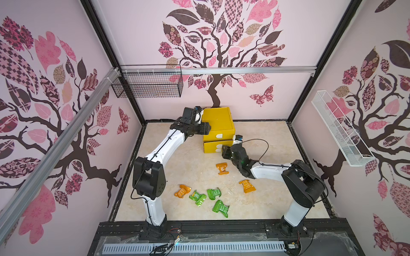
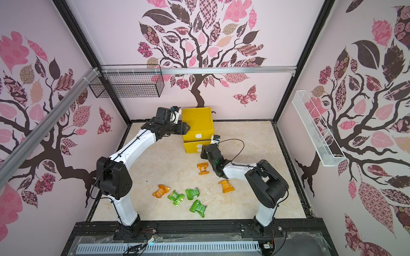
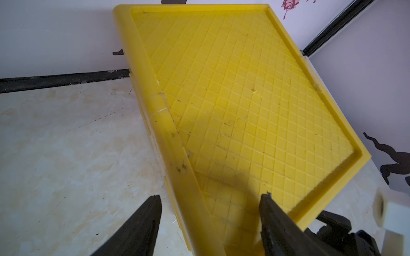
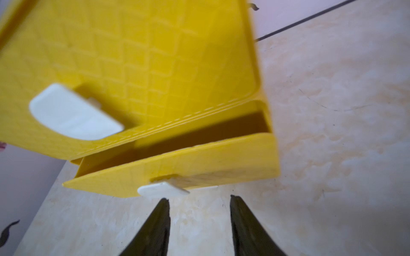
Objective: Place the cookies into the drawer by color
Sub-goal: Open the drawer in the storage box.
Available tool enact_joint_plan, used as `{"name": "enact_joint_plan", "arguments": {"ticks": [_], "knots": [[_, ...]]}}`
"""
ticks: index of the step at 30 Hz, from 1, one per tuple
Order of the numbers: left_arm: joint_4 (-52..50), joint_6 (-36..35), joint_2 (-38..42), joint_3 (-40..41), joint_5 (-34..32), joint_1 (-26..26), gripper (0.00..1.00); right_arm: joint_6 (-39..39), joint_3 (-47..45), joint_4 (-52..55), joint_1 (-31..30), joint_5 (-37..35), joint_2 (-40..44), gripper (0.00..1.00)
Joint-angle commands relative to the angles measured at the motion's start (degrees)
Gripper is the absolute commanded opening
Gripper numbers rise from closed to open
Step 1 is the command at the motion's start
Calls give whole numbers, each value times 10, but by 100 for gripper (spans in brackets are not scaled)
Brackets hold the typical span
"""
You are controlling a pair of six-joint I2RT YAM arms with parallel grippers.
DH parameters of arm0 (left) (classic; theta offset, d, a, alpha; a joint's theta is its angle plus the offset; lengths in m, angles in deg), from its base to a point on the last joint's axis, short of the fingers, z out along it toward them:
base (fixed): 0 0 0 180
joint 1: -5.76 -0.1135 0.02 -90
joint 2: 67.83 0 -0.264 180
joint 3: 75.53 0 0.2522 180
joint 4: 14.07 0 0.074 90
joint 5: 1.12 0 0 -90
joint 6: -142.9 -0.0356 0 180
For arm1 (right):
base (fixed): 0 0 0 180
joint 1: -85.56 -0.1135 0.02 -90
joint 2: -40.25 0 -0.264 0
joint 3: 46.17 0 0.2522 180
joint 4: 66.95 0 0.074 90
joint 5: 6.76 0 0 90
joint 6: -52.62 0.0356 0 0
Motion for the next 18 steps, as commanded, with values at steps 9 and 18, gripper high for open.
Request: {"name": "enact_joint_plan", "arguments": {"ticks": [9,18], "knots": [[-56,-11,-15,22,-10,-1,73,175,-10,-41,2,80,11,59],[-53,-11,-12,28,-8,-1,73,327,1,-52,4,116,0,77]]}}
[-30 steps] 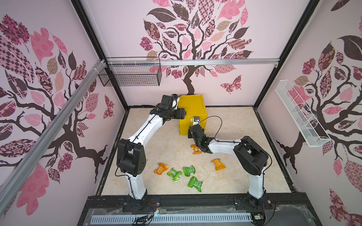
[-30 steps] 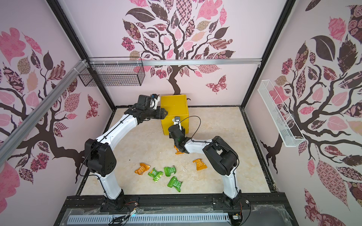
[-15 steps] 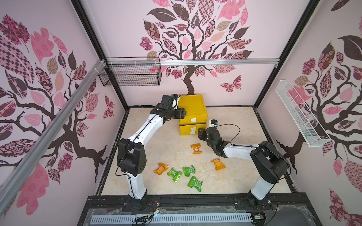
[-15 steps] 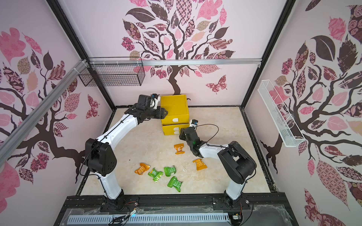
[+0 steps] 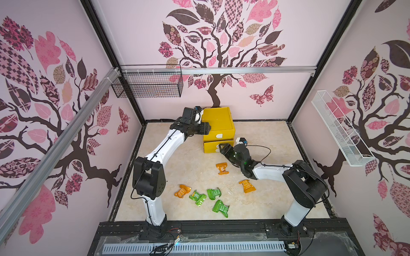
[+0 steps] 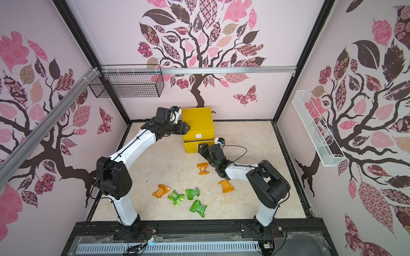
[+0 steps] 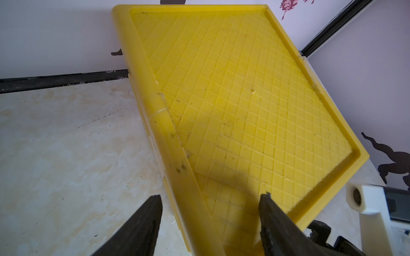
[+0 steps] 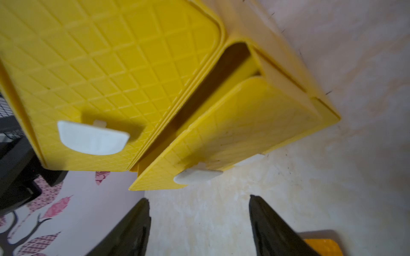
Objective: Place the cookies into the drawer by color
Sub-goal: Open the drawer in the storage box.
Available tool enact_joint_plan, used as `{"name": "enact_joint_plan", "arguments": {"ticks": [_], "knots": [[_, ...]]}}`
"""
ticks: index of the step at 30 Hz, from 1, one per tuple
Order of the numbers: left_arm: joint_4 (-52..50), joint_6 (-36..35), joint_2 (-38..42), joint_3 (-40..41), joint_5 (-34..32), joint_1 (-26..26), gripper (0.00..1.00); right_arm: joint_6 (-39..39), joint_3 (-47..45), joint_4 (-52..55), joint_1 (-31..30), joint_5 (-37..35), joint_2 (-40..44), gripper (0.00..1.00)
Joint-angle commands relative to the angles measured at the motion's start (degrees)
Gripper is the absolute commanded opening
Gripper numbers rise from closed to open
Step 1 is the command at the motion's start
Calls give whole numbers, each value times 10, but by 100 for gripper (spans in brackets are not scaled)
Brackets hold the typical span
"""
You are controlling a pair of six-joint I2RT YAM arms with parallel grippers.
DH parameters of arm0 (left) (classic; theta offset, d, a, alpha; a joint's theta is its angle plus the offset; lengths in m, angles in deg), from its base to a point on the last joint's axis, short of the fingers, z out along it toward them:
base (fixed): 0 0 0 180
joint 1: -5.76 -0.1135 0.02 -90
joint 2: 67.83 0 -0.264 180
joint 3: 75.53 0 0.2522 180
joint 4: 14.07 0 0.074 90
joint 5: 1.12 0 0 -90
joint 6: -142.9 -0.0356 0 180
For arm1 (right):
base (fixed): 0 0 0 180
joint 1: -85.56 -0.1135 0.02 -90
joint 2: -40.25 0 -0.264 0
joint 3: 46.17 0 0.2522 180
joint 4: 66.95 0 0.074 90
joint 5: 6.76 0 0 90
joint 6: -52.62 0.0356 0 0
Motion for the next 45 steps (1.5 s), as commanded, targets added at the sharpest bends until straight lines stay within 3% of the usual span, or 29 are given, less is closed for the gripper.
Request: {"name": "enact_joint_plan", "arguments": {"ticks": [1,4,12,20,26,36,45], "knots": [[-58,-11,-12,24,-12,-1,73,73,15,15,1,3,1,78],[-58,-10,-14,24,-11,-2,73,93,23,61,1,-14,-3,79],[-57,-11,-17,24,-11,-2,73,147,30,-17,1,14,-53,68],[-58,-11,-18,24,-11,-1,73,168,49,-39,2,7,-75,67],[-55,-11,-21,26,-8,-1,73,195,47,-53,2,17,-67,71],[-56,-11,-25,25,-7,-1,73,251,61,31,2,-22,-58,78],[-55,-9,-26,29,-4,-1,72,229,78,0,1,4,-51,86]]}}
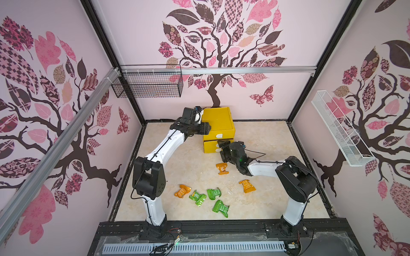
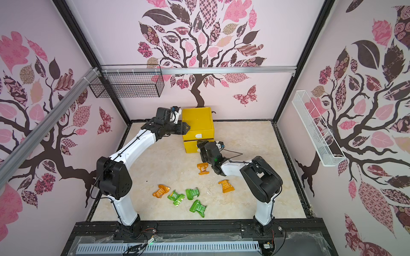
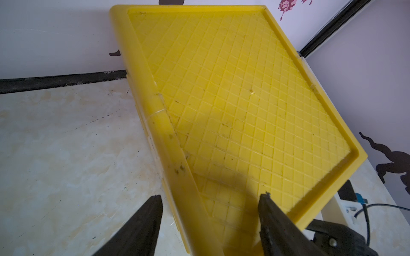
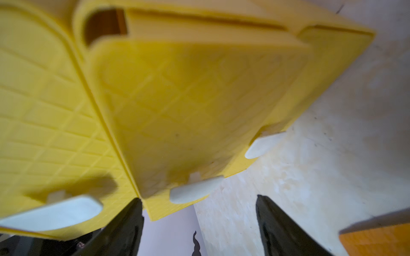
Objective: Place the cookies into the drawer by color
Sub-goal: Open the drawer in the storage box.
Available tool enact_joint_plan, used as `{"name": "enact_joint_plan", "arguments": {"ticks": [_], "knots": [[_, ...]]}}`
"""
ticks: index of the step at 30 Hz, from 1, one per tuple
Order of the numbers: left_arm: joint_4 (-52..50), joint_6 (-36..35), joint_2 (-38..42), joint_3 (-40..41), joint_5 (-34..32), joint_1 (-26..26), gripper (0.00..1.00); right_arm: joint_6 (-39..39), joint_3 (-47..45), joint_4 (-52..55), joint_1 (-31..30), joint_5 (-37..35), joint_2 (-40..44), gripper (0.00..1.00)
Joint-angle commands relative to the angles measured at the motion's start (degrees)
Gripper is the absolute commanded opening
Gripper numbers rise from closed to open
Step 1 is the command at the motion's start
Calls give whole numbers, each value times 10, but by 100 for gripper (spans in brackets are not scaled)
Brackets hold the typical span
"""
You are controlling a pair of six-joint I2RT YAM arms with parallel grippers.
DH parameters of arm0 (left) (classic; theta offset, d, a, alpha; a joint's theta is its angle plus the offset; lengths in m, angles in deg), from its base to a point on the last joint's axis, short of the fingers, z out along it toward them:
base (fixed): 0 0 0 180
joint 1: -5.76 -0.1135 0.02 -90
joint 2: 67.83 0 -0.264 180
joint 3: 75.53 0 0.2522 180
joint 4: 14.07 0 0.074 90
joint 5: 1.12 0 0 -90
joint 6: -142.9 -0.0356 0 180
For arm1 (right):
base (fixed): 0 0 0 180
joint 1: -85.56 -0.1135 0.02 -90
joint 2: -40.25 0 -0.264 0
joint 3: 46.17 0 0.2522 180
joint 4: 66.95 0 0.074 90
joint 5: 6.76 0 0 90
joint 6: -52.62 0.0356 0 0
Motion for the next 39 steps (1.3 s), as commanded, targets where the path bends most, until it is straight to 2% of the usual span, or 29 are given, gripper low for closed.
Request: {"name": "enact_joint_plan", "arguments": {"ticks": [1,7,11,25,39], "knots": [[-61,-10,-26,25,-10,-2,72,-10,11,-15,1,7,8,87],[-61,-9,-30,24,-7,0,72,-15,8,-2,1,-18,12,96],[-61,-10,-29,24,-7,0,72,-3,15,12,1,-32,-2,96],[-61,-10,-31,24,-6,0,72,11,35,43,8,-38,-38,83],[-61,-8,-33,23,-4,0,72,32,8,184,-14,-50,28,74]]}}
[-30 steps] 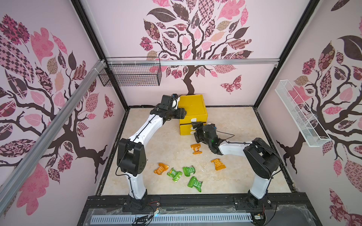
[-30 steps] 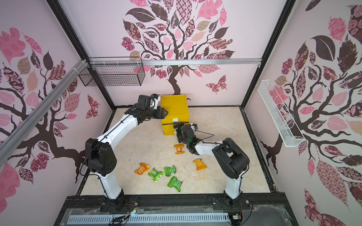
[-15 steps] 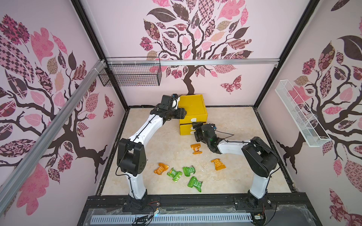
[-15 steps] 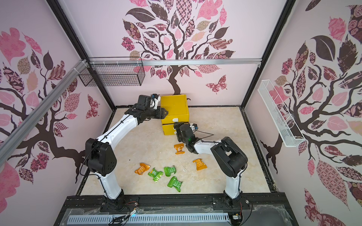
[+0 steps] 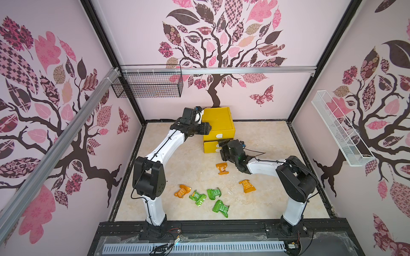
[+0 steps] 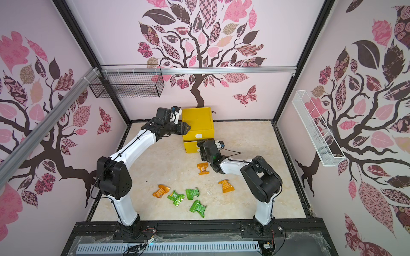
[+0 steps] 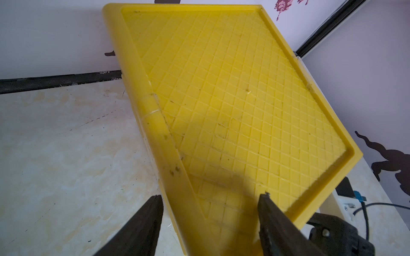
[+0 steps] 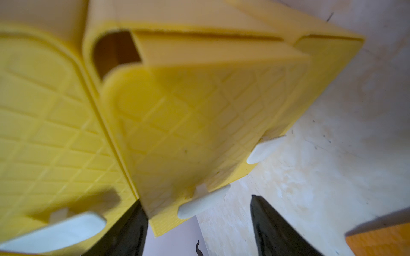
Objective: Place the cookies into the drawer by color
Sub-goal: Open the drawer in the storage box.
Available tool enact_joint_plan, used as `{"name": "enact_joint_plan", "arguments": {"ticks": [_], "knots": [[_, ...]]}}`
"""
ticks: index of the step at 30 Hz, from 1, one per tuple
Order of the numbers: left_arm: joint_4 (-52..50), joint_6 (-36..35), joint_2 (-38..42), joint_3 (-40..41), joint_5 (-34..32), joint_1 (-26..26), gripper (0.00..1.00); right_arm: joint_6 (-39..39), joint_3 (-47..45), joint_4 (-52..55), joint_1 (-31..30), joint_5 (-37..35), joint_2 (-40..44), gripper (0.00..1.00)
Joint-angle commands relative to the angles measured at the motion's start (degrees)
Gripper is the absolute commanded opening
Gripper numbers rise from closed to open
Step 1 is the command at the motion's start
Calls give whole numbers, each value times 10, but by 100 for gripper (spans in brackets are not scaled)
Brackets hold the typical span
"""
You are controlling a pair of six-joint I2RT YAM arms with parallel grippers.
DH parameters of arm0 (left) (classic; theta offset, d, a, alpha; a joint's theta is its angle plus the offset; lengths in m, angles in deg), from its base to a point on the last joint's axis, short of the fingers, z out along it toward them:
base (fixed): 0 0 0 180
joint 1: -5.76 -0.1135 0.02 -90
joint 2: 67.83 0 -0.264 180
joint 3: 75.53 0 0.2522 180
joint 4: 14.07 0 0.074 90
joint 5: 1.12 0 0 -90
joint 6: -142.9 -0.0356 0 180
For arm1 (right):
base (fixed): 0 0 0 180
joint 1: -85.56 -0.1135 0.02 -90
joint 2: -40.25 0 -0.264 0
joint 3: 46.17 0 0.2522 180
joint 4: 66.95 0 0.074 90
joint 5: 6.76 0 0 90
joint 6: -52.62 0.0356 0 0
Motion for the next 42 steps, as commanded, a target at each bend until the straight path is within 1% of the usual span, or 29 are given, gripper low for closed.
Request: {"name": "enact_joint_plan", "arguments": {"ticks": [1,6,12,17,22,24,26,28,30,32,33,37,40,42], "knots": [[-66,-9,-32,21,-13,0,72,7,-21,112,-12,-21,28,74],[-67,-9,-29,22,-12,1,72,22,-49,140,-34,-21,65,71],[-66,-8,-30,20,-11,2,71,22,-66,183,-55,-34,126,71],[-67,-9,-29,21,-11,4,72,1,-68,200,-56,-52,159,71],[-67,-9,-27,21,-12,4,71,-9,-69,226,-56,-51,190,71],[-67,-9,-27,22,-13,4,71,-27,-68,240,-56,-53,208,71],[-67,-9,-24,22,-13,4,71,-65,-58,264,-56,-62,228,71],[-66,-7,-19,23,-12,4,71,-128,-41,302,-55,-85,250,71],[-66,-4,-11,22,-11,4,73,-222,-14,342,-51,-114,269,71],[-66,-5,-2,21,-13,4,75,-298,9,382,-38,-132,280,72],[-66,-5,5,21,-14,4,77,-337,15,388,-28,-128,285,72],[-63,-7,43,23,-23,4,82,-438,23,412,11,-106,298,72],[-52,-14,87,39,-28,6,86,-519,20,407,20,-92,308,72],[-34,-21,126,65,-30,5,88,-562,16,400,21,-68,314,72]]}}
